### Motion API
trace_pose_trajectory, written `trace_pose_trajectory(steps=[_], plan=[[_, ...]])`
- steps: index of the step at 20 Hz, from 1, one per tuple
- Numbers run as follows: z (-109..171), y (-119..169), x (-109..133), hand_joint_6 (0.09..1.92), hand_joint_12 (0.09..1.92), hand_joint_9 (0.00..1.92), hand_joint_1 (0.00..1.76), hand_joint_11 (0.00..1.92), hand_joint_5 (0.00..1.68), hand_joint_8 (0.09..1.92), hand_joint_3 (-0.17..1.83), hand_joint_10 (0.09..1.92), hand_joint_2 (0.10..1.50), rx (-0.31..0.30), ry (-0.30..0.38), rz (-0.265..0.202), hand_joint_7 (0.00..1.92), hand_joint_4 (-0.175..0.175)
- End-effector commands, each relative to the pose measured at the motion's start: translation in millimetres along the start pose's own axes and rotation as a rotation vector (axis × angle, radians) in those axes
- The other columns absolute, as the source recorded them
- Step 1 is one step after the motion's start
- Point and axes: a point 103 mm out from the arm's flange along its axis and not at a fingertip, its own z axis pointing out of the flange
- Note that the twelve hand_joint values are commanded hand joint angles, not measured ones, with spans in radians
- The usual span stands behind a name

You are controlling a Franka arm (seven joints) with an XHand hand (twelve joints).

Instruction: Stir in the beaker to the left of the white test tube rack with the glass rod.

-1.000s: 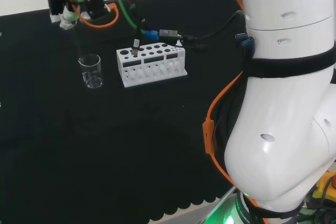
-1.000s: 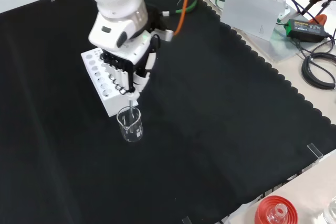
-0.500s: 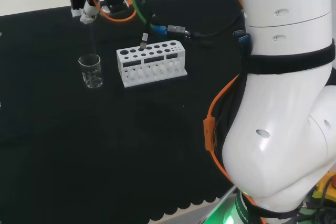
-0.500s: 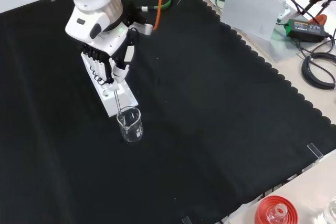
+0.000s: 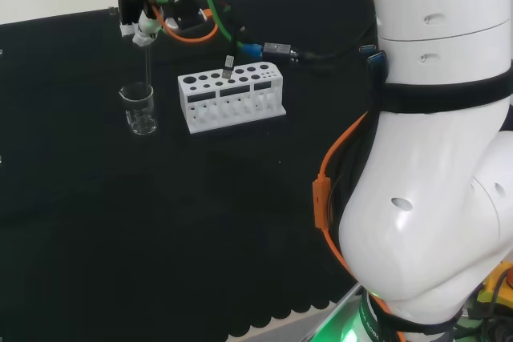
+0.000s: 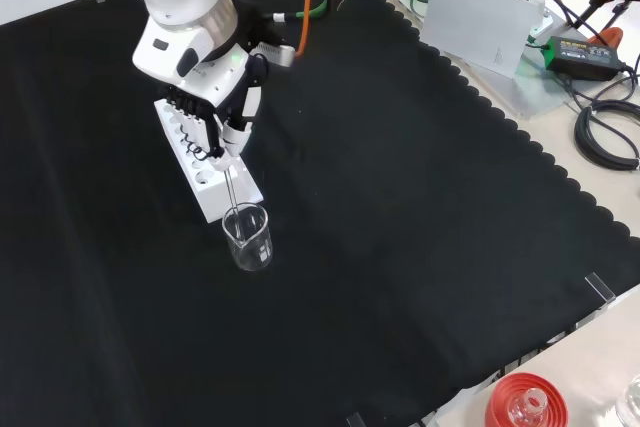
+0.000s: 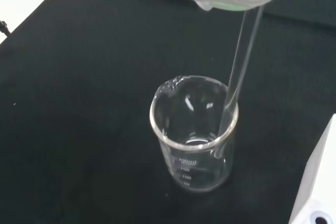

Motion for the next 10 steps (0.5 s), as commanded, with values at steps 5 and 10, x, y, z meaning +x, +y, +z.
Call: trace_pose_trajectory(steps=[5,10], plan=[[6.9,-7.3,51.7,0.30,0.60,1.39,1.43,1.54,1.17,0.63,0.11,0.65,0.93,-0.001,-0.009,-0.019,1.26,-0.175],[4.6,2.0,65.8,0.30,0.60,1.39,1.43,1.54,1.17,0.63,0.11,0.65,0.93,0.000,-0.013,-0.037,1.26,-0.175]])
